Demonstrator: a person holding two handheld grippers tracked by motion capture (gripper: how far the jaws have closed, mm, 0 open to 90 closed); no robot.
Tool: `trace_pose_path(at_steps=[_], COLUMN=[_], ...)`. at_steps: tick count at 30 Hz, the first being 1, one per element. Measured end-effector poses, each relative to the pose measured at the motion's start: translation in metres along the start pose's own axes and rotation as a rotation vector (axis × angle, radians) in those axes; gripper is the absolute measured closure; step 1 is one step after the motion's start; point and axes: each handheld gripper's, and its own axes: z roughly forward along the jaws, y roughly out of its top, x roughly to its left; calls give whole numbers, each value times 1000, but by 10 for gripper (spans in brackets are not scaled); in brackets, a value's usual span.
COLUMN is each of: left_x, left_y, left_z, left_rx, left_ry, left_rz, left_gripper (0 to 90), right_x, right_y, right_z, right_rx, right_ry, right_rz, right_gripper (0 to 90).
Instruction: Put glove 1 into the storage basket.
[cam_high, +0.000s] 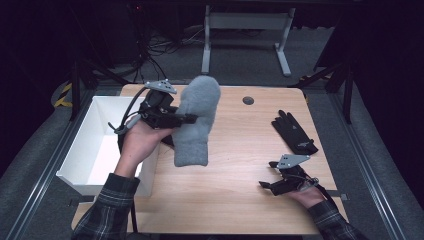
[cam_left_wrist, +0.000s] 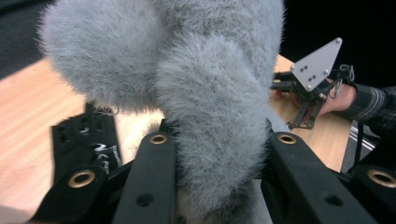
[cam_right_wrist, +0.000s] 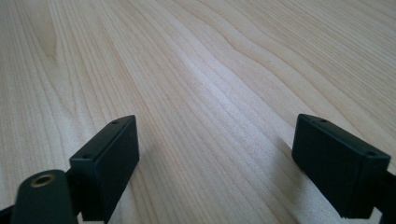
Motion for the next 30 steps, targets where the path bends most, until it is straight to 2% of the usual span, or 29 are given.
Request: trace_pose_path(at_steps=[3, 7, 9, 19, 21, 25, 27, 30], left_x=[3, 14, 16, 44, 46, 57, 60, 70], left_y=[2, -1, -2, -28, -31, -48, -52, -66], left_z=[-9, -33, -38, -94, -98, -114, -116, -121], left_rx=[-5, -15, -15, -63, -66, -58, -57, -46], left_ry=[20, 67, 76, 156, 161, 190, 195, 208], left_rz=[-3, -21, -26, -91, -94, -118, -122, -149], left_gripper=[730, 730, 730, 730, 730, 729, 729, 729], right_x=[0, 0, 0, 0, 0, 0, 0, 0], right_y=[0, 0, 0, 0, 0, 0, 0, 0], right_z=[0, 0, 0, 0, 0, 0, 0, 1], right_rx=[0, 0, 0, 0, 0, 0, 0, 0], right_ry=[0, 0, 0, -5, -5, -7, -7, -9], right_rz=[0, 1, 1, 4, 4, 5, 5, 6], right_gripper=[154, 154, 154, 154, 153, 153, 153, 153])
